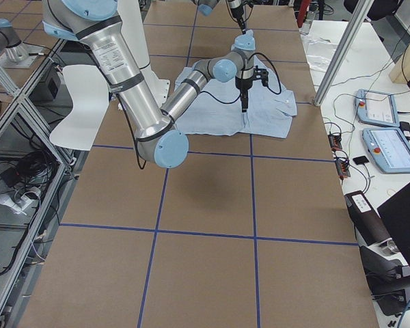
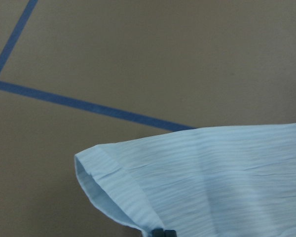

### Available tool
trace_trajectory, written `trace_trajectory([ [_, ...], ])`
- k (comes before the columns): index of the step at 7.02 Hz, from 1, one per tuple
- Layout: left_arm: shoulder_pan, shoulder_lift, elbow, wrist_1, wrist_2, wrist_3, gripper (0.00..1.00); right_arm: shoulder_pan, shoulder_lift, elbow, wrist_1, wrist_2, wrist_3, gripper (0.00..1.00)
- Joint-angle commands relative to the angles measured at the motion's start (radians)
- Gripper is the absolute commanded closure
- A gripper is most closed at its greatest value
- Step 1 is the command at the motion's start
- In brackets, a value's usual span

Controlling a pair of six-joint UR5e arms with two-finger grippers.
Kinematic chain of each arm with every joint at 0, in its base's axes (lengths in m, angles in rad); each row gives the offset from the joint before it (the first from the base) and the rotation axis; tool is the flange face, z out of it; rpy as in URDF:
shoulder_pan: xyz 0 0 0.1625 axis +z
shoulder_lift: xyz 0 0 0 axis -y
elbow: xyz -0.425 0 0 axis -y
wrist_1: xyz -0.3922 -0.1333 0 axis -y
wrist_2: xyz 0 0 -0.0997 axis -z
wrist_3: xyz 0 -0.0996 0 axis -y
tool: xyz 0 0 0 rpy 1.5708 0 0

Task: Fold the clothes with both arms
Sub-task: 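Grasp the cuff nearest the left gripper and lift it toward the collar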

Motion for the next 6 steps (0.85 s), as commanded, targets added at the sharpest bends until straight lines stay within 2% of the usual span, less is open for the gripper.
trace_trajectory([
  [1, -0.007, -0.279, -0.036, 0.279, -0.036, -0.088, 1.00, 0.038, -0.113, 0.087, -0.029, 0.003, -0.081, 0.00],
  [2, -0.001, -0.383, -0.034, 0.338, -0.068, -0.193, 1.00, 0.053, -0.143, 0.096, -0.019, 0.024, -0.085, 0.00],
  [4, 0.033, -0.536, -0.007, 0.339, -0.139, -0.426, 1.00, 0.084, -0.176, 0.096, -0.017, 0.050, -0.118, 0.00],
  [6, 0.111, -0.687, 0.114, 0.298, -0.138, -0.597, 1.00, 0.087, -0.187, 0.095, -0.017, 0.049, -0.128, 0.00],
])
